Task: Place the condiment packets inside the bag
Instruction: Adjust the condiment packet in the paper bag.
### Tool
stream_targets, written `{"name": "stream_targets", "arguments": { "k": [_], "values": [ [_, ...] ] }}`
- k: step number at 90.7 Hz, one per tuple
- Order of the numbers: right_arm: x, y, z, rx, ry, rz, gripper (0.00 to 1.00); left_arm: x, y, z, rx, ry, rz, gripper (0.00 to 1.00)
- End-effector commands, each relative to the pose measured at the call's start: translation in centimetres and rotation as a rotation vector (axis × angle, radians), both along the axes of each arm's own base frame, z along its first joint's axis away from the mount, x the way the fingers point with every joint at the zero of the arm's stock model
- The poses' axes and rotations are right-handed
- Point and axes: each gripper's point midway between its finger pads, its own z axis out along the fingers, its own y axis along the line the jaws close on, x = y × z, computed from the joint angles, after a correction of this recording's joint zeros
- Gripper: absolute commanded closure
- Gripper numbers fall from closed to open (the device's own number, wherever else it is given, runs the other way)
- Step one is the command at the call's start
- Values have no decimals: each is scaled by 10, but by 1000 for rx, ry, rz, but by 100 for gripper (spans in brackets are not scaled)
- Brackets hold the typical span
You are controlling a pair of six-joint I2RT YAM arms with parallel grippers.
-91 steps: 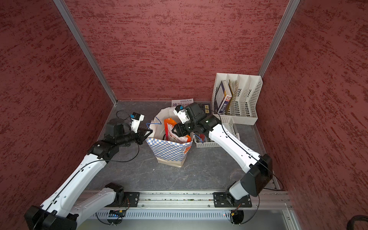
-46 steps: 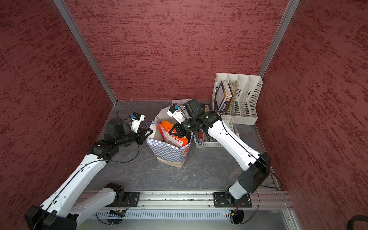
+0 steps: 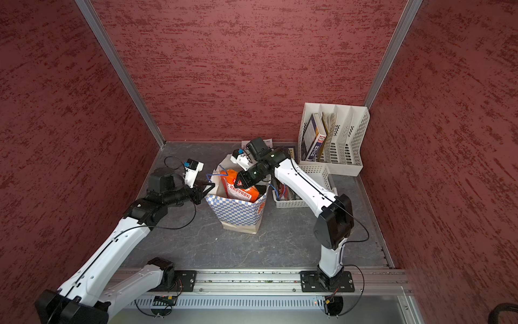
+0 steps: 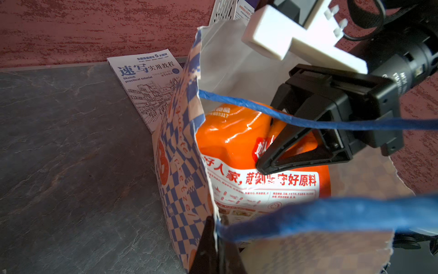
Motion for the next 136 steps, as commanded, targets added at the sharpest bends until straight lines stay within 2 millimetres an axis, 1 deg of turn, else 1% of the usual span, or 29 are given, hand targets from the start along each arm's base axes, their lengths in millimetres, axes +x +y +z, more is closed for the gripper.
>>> {"name": "stream_targets", "arguments": {
  "k": [1, 4, 10, 23, 31, 40, 51, 55, 61, 69, 72, 80, 91, 97, 104, 108, 114, 121, 129, 136],
  "values": [
    [39, -25, 10, -131, -213, -142, 42, 2, -2, 19, -15, -96, -22, 100],
    [46, -28, 11, -145, -252, -165, 39, 3, -3, 18, -16, -96, -21, 100],
    [61, -34, 12, -182, -335, -213, 38, 4, -2, 16, -18, -91, -18, 100],
    [84, -38, 11, -220, -482, -285, 31, 6, -3, 16, -20, -85, -17, 100],
    [96, -38, 6, -238, -545, -318, 31, 6, -4, 17, -25, -85, -19, 88],
    [108, -39, -3, -257, -591, -353, 31, 3, -6, 23, -40, -98, -35, 68],
    [114, -34, -21, -294, -603, -345, 29, -2, -9, 28, -66, -118, -57, 47],
    [114, -31, -28, -306, -593, -335, 27, -2, -9, 29, -71, -121, -58, 42],
    [112, -29, -30, -310, -587, -323, 19, -3, -9, 29, -71, -120, -57, 35],
    [106, -28, -17, -284, -594, -312, 11, -2, -7, 29, -63, -113, -45, 28],
    [103, -29, -9, -269, -602, -309, 8, -2, -6, 28, -58, -109, -39, 26],
    [94, -32, 21, -222, -626, -305, 4, -2, -2, 30, -47, -107, -17, 22],
    [74, -39, 64, -145, -638, -306, 2, -4, 5, 36, -44, -122, 25, 15],
    [62, -43, 75, -119, -612, -297, 1, -6, 9, 40, -50, -126, 53, 12],
    [48, -46, 83, -99, -568, -287, 2, -9, 14, 43, -56, -126, 85, 10],
    [42, -47, 81, -93, -534, -288, 3, -10, 17, 43, -57, -121, 104, 10],
    [35, -51, 77, -91, -489, -299, 7, -11, 21, 42, -55, -112, 126, 9],
    [31, -54, 64, -119, -448, -321, 16, -12, 26, 41, -47, -111, 152, 9],
    [32, -55, 46, -186, -415, -345, 34, -11, 31, 39, -36, -117, 184, 9],
    [38, -56, 32, -253, -411, -362, 46, -9, 33, 37, -27, -122, 193, 9]
  ]
}}
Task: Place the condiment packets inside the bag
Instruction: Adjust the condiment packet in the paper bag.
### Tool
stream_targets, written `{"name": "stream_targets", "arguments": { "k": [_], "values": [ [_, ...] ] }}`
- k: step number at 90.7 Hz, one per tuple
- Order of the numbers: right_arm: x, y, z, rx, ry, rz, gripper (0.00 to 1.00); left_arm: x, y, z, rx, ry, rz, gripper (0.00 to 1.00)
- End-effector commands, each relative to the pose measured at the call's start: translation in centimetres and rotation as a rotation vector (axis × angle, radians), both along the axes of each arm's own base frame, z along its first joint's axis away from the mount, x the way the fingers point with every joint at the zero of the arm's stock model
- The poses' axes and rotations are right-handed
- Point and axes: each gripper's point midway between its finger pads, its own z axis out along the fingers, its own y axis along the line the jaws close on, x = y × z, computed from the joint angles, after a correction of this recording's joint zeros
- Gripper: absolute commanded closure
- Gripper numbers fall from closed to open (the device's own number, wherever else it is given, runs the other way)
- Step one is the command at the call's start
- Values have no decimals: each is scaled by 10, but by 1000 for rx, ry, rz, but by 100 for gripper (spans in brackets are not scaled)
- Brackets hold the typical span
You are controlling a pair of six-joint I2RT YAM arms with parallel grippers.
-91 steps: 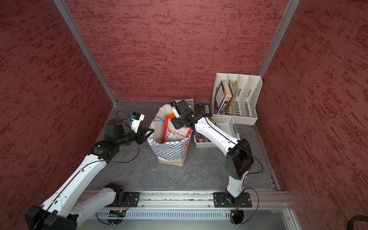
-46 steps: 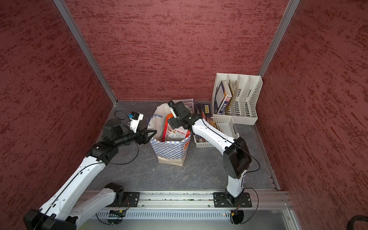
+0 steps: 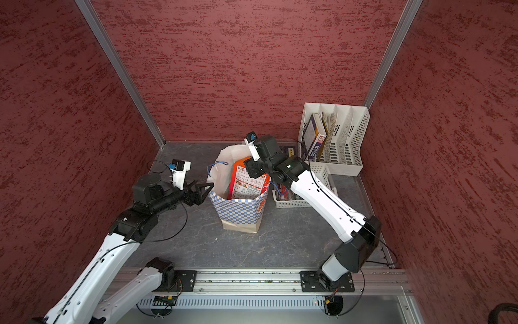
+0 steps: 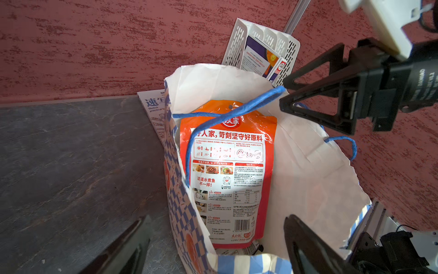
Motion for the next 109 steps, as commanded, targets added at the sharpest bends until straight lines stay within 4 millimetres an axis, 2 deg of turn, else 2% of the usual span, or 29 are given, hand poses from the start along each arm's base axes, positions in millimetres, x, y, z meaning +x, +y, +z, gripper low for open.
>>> {"name": "stream_targets", "arguments": {
  "k": [1, 4, 20, 30, 43, 55, 70, 75, 82, 90, 95, 102, 109],
  "values": [
    [-2, -2, -39, -105, 99, -60, 47, 3, 8, -2, 13, -1, 52, 9],
    [5, -2, -46, -133, 98, -82, 50, 4, 8, -3, 14, 1, 52, 9],
    [30, -4, -61, -250, 72, -138, 49, 7, 4, -5, 11, 15, 37, 9],
    [48, -2, -71, -321, 54, -167, 52, 7, 4, -6, 17, 10, 35, 9],
    [65, 11, -102, -380, 77, -149, 60, 7, 3, -6, 20, 6, 25, 9],
    [66, 32, -138, -361, 152, -85, 66, 7, 2, -6, 17, 6, 16, 9],
    [62, 47, -162, -332, 209, -27, 72, 8, -1, -8, 15, 18, 4, 9],
    [51, 62, -168, -273, 256, 53, 74, 10, -2, -8, 13, 22, 0, 9],
    [35, 79, -165, -193, 299, 154, 74, 13, -4, -9, 8, 25, -2, 9],
    [24, 85, -146, -124, 293, 213, 73, 17, -6, -9, 7, 29, -3, 9],
    [21, 81, -125, -106, 257, 211, 71, 19, -6, -9, 11, 34, 1, 9],
    [16, 68, -86, -64, 194, 194, 63, 22, -5, -5, 14, 25, 4, 9],
    [9, 51, -47, -7, 124, 168, 45, 23, -5, -2, 19, 7, 6, 9]
  ]
}}
